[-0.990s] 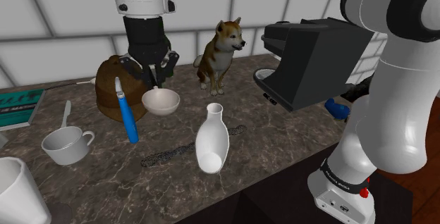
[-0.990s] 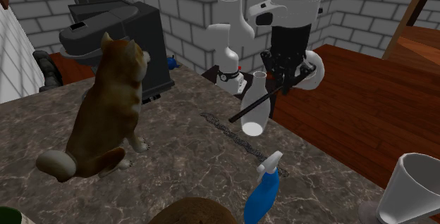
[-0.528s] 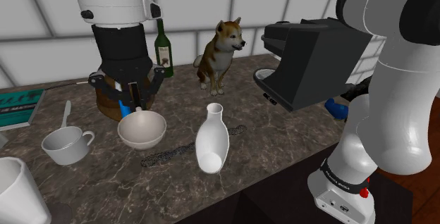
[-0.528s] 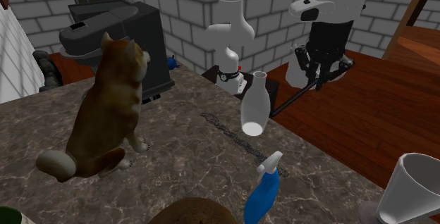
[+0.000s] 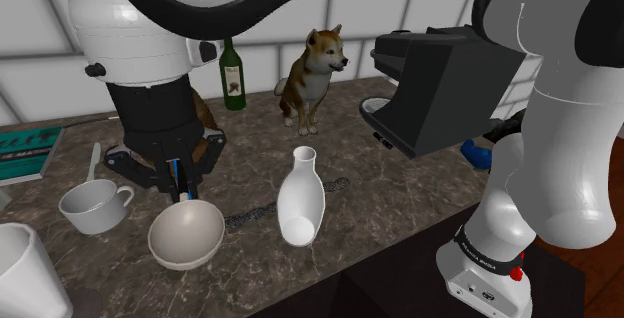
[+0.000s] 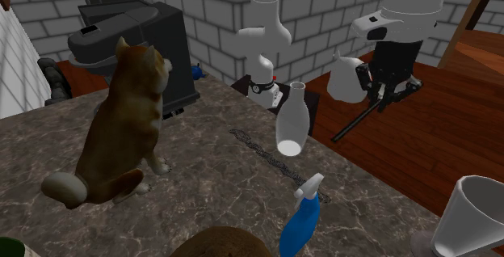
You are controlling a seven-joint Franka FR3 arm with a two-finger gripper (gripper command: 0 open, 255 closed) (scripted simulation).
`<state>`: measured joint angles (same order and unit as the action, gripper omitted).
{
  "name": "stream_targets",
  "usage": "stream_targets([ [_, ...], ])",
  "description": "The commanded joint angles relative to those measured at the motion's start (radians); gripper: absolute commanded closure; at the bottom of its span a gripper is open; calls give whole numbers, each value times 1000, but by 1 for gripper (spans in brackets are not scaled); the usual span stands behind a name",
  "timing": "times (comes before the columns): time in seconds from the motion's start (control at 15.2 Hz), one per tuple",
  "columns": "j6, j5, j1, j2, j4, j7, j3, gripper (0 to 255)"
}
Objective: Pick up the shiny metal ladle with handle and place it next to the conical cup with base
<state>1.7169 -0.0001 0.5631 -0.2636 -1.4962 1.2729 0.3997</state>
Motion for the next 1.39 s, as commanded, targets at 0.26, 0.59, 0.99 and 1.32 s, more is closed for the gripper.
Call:
stream_targets([
  [0.26,79,0,-3,0,-79,-4,-2,255],
  [0.59,144,-2,-4,-7,-137,-7,-3,255],
  [0.99,219,-8,-4,-22,-198,-8,-6,255],
  [1.32,280,-15,-2,-41,-241,-8,-9,255],
])
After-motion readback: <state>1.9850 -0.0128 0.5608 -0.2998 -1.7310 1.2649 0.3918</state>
